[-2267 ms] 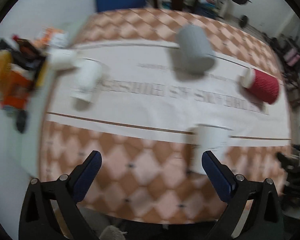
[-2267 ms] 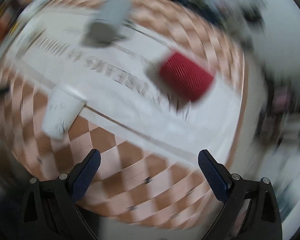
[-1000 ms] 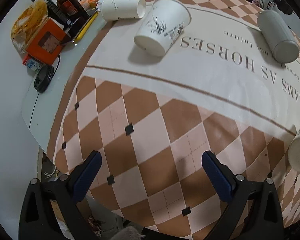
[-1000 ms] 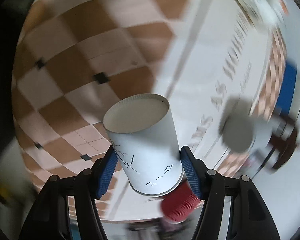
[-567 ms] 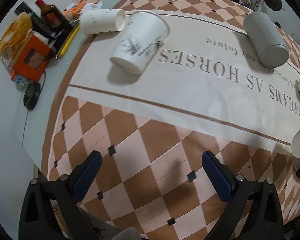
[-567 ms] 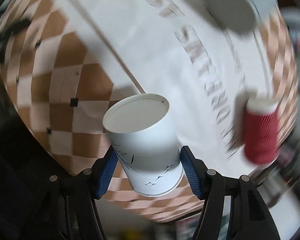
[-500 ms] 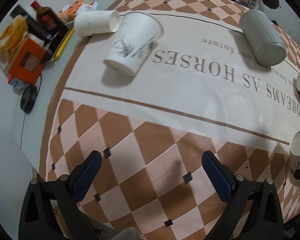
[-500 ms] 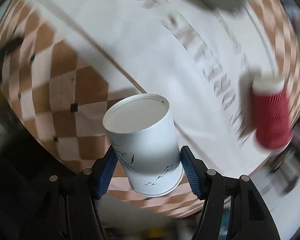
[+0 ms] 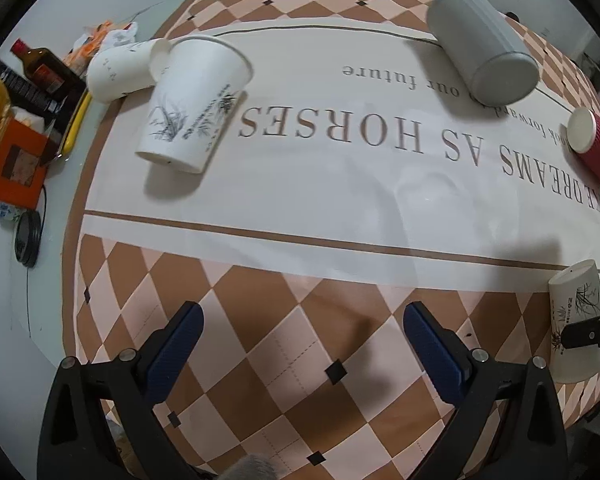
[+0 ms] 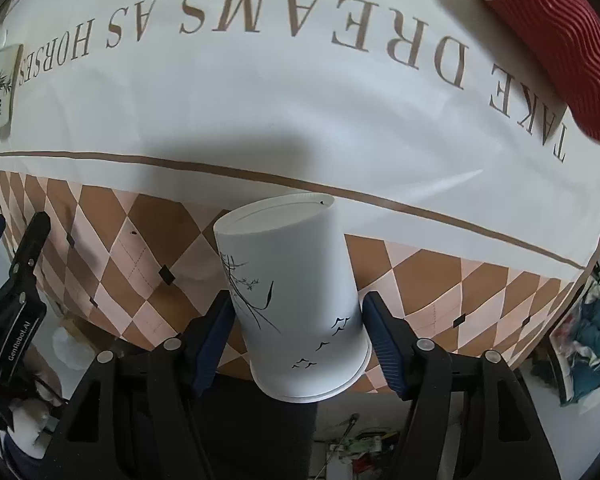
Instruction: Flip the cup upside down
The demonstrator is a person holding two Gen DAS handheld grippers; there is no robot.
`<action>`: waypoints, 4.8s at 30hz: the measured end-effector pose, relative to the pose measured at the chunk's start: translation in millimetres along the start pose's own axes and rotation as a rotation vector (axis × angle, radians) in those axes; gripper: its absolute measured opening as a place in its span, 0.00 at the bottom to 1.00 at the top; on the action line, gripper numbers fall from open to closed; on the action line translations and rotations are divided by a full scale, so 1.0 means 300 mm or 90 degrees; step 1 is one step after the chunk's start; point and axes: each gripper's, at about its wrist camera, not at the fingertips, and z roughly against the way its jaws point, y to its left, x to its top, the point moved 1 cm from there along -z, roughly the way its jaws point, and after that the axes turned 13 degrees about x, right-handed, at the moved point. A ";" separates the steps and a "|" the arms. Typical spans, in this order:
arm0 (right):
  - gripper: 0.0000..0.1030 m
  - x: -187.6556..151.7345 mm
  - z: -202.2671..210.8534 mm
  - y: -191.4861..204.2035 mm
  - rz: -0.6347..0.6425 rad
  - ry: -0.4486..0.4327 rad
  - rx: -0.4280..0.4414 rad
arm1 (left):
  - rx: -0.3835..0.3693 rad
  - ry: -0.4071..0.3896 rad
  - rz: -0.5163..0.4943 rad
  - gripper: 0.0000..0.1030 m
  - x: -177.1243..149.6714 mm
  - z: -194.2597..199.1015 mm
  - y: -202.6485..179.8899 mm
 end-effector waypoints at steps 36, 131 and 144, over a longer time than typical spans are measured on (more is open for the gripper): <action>0.58 -0.201 0.203 0.073 0.241 -0.704 -0.014 | -0.005 0.051 0.050 1.00 -0.051 -0.012 -0.151; 0.98 -1.530 0.729 0.198 -0.027 -0.751 -0.108 | -0.044 -0.243 0.033 1.00 -0.418 1.187 0.145; 0.98 -1.513 0.717 0.201 -0.024 -0.744 -0.108 | -0.044 -0.244 0.032 1.00 -0.417 1.188 0.145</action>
